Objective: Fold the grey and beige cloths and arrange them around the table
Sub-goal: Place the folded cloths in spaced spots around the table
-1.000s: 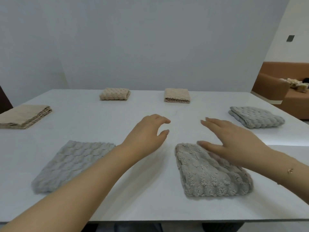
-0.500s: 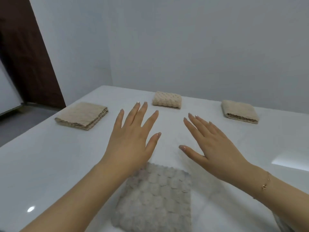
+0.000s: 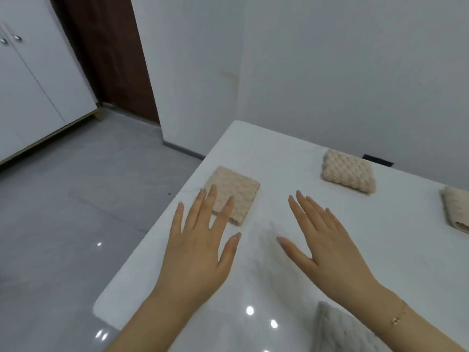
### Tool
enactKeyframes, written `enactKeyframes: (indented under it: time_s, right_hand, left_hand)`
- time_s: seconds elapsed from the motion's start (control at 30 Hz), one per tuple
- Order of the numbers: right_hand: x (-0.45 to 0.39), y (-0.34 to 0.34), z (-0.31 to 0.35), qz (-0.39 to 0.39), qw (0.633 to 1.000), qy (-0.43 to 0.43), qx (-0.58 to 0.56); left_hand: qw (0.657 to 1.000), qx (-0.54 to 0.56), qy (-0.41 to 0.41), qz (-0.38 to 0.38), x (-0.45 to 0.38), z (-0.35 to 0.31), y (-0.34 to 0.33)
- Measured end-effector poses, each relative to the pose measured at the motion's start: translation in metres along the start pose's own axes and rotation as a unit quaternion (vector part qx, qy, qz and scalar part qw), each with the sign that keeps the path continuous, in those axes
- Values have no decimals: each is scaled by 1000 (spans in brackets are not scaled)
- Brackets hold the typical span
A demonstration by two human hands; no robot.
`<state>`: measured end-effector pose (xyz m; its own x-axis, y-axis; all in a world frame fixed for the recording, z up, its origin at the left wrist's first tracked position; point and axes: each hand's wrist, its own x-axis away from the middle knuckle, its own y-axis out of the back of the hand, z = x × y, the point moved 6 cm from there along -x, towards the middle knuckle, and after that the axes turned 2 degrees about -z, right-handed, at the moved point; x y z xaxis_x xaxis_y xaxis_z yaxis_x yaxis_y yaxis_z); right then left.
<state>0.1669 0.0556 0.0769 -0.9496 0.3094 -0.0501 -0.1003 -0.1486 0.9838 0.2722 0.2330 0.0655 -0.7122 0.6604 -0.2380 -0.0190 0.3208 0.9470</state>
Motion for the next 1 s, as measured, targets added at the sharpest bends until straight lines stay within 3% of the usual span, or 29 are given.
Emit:
enactKeyframes:
  time_s: [0.37, 0.67, 1.0]
  right_hand:
    - [7, 49, 133, 49, 996, -59, -54]
    - [-30, 33, 136, 49, 992, -91, -72]
    - [-58, 8, 119, 48, 963, -225, -143]
  left_hand:
    - [998, 28, 40, 50, 44, 84, 106]
    - [994, -31, 2, 106, -21, 104, 105]
    - [980, 42, -68, 184, -95, 100, 57]
